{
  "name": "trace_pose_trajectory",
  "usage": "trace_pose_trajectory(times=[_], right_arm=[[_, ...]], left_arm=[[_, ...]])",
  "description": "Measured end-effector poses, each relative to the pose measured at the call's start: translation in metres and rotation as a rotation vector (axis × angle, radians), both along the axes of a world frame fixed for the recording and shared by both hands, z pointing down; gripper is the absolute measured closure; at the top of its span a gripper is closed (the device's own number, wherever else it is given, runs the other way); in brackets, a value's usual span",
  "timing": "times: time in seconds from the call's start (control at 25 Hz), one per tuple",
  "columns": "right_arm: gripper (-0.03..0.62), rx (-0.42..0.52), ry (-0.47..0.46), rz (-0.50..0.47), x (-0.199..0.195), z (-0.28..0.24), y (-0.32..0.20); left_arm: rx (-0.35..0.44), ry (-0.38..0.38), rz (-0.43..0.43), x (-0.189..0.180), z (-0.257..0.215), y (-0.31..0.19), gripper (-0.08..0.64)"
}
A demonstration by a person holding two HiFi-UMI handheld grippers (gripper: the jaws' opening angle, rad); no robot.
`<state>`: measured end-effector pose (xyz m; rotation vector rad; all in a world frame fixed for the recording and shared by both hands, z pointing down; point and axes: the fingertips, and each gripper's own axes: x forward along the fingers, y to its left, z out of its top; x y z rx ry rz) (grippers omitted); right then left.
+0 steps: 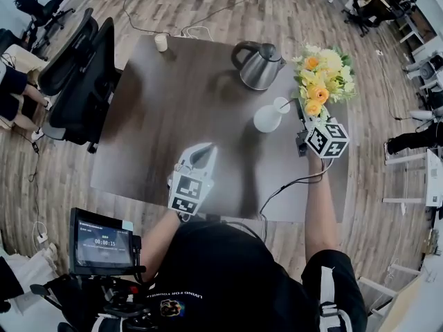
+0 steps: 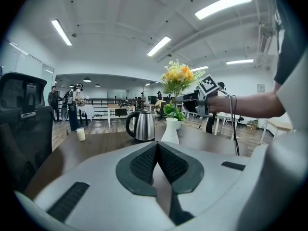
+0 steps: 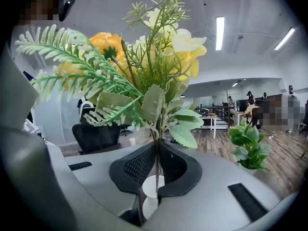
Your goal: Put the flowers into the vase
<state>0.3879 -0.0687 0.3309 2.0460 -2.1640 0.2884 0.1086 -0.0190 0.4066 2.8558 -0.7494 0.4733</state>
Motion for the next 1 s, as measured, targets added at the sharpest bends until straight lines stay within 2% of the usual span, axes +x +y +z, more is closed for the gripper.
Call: trace_pose_trajectory(times=[1.0], right_arm=[[0.555,-0.037,-0.021,0.006,-0.009,0.04,-0.005]], left_arm=[[-0.019,-0.014,-0.003,-0.001,0.008,-0.003,0.552]])
